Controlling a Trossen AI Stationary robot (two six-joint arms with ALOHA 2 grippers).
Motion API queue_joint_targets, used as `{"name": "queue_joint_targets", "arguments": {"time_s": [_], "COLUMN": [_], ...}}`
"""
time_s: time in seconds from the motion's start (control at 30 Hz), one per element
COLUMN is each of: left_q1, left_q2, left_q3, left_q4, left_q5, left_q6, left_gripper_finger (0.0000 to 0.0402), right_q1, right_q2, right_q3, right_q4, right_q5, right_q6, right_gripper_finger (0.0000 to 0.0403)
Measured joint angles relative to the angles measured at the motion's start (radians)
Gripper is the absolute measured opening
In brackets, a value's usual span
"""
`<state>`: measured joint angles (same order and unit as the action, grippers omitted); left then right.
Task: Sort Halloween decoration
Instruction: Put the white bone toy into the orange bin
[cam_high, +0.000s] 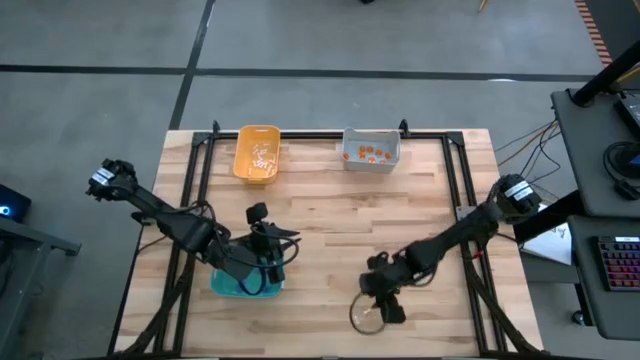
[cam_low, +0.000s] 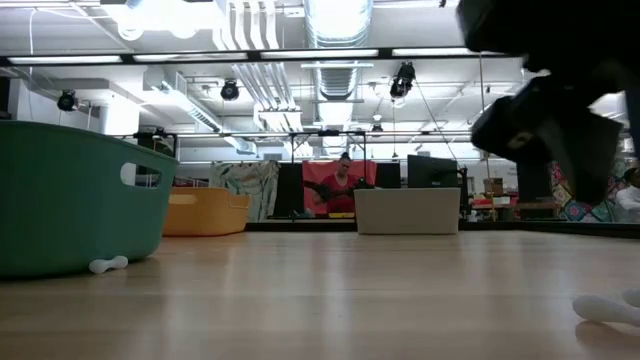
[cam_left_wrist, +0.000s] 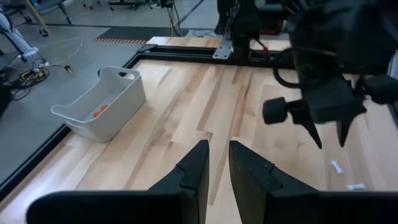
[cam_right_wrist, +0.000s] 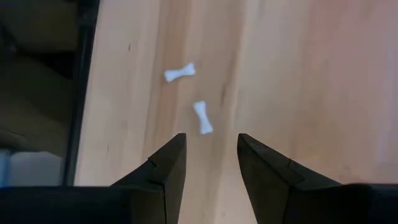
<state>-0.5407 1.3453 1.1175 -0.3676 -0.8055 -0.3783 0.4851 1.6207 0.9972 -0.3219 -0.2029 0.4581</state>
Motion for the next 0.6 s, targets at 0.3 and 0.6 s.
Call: {"name": "queue_joint_targets", "arguments": {"time_s": [0.3,0.6], "left_q1": [-0.008,-0.010], "left_q2": [0.000,-0.001], "left_q3": [0.000,0.000], "left_q4": [0.031,0.031], "left_q5": [0.002,0.003], "left_q6": [0.001,0.002], "left_gripper_finger": [0.0045,0.0045], "right_q1": [0.116,0.130], "right_q2": [0.101,0.188], "right_q3": [0.101,0.144], "right_q4": [-0.048,-0.051], "right_q5": [0.151,0.232], "right_q6": [0.002,-0.011], "right_gripper_finger": [0.0137,0.0137]}}
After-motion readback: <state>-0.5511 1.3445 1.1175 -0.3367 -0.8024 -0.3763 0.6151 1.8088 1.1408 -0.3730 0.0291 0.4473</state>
